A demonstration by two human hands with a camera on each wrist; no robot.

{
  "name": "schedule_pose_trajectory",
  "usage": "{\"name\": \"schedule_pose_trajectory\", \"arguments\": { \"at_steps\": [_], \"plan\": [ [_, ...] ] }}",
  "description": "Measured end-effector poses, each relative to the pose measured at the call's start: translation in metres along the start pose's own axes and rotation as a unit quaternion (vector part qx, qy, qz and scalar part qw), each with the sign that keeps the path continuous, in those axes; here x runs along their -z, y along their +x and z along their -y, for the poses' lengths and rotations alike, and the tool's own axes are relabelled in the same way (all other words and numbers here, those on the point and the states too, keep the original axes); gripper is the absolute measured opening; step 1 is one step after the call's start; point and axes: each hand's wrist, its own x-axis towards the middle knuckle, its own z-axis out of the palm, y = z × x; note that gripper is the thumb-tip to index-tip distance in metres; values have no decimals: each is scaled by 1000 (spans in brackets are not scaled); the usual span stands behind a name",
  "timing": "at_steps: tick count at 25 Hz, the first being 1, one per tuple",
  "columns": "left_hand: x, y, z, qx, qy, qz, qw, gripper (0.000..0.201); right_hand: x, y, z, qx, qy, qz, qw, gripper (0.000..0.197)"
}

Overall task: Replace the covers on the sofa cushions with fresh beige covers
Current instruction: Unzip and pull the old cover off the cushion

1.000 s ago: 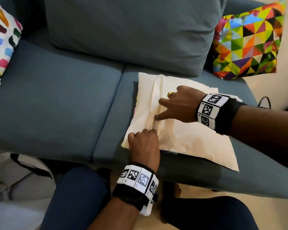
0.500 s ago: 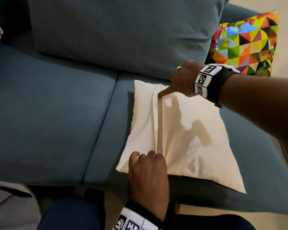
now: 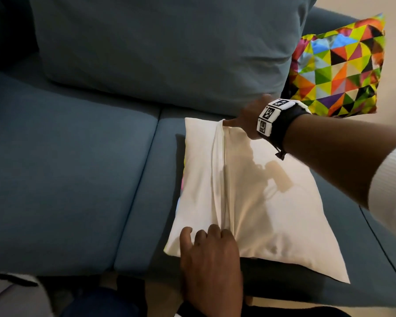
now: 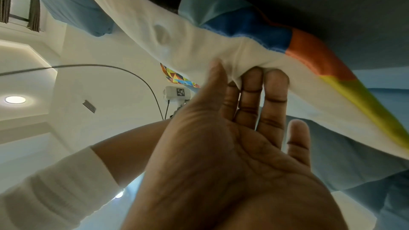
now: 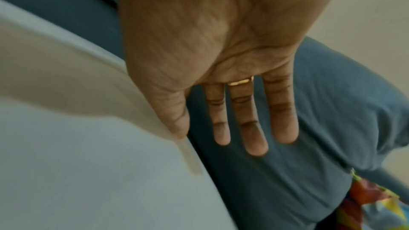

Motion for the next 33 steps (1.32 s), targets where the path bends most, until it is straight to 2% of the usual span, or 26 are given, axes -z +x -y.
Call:
{"name": "schedule_pose_trajectory", "arguments": {
  "at_steps": [1,3,5,8,11,12,14,17,18,23,25,27,28,30,32,33],
  "plan": [
    [-3,0,2,2,-7,-8,1000,33,1,1,8,-1,25,4,1000,55],
    [-6,3,9,1,-31,-46,998,40,3,-5,23,1,102,1,995,51],
    [-2,7,17,4,-44,-69,997,42,3,-28,42,45,170,-25,984,48],
    [10,16,28,16,-43,-47,998,24,2,-83,81,104,212,-89,968,44],
    [11,19,39,77,-50,-21,996,24,-2,-133,118,156,219,-104,958,35],
    [9,19,44,102,-53,-14,993,27,-7,-142,125,150,208,-122,959,31],
    [6,20,50,145,-55,-12,988,40,-15,-158,130,80,216,-154,961,21],
    [0,21,47,160,-55,-23,985,47,-18,-167,132,-45,239,-92,966,8],
    [-2,21,43,160,-54,-27,985,47,-18,-166,135,-60,246,-82,964,15],
    [-6,19,36,184,-98,-22,978,44,-14,-150,163,-103,247,-64,961,79],
    [-7,22,38,187,-161,-29,969,31,-15,-142,171,-122,232,-61,963,96],
    [-11,26,42,194,-272,-45,942,9,-16,-134,175,-130,221,-46,966,112],
    [-13,28,43,203,-338,-53,918,18,-18,-131,176,-126,214,-32,968,117],
    [-15,31,45,219,-477,-78,848,38,-19,-129,174,-112,220,-12,969,121],
    [-9,34,42,205,-580,-115,780,49,-14,-132,165,-89,261,-15,961,115],
    [-3,34,39,181,-608,-136,761,52,-9,-135,159,-75,293,-25,953,106]
  ]
}}
